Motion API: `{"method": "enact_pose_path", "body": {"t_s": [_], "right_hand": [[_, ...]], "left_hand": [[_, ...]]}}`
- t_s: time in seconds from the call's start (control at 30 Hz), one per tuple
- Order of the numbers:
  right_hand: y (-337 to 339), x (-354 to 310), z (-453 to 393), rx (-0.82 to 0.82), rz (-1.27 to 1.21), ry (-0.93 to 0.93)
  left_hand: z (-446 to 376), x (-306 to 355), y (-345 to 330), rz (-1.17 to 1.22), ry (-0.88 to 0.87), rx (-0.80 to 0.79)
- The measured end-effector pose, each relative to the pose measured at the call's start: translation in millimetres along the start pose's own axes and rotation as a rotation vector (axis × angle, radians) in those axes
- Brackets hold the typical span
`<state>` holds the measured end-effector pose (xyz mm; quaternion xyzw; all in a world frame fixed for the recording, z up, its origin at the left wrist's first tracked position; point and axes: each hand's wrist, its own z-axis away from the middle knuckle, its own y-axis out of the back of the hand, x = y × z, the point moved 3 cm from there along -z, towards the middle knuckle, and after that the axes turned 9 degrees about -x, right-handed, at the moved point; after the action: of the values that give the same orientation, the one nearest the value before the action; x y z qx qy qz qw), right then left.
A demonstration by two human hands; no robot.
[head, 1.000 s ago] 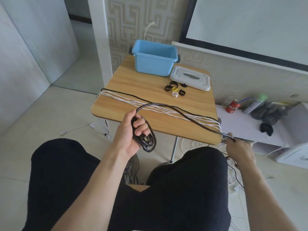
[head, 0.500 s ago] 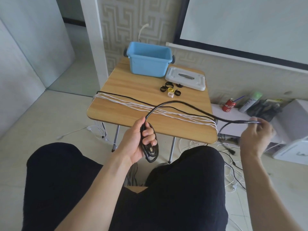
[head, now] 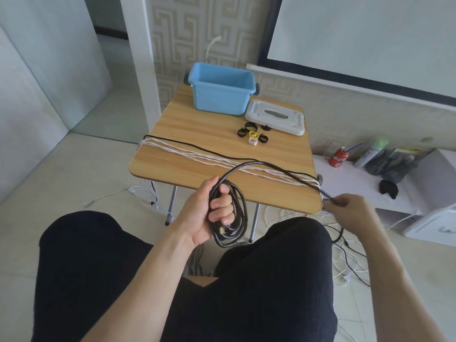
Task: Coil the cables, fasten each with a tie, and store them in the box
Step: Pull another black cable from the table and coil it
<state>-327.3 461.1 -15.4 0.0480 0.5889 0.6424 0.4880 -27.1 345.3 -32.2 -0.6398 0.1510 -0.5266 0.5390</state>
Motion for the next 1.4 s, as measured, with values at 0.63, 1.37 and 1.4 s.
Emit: {"method": "enact_pose_path", "body": {"t_s": [0.63,1.37,1.4], "right_hand": [[-31.3,-123.3,63.5,0.03,-0.504,0.652],[-105.9,-73.5,61.1,-0.516,0.149,0.419],[-109.6,-74.0,68.3,-0.551,0.224,0.424]], "left_hand": [[8.3,-11.0,1.1,-0.077,0.321,-0.419],[6.0,26.6,29.0,0.413,-0.365,0.178],[6.5,28.8,33.1,0.396,-0.403,0.235]]}}
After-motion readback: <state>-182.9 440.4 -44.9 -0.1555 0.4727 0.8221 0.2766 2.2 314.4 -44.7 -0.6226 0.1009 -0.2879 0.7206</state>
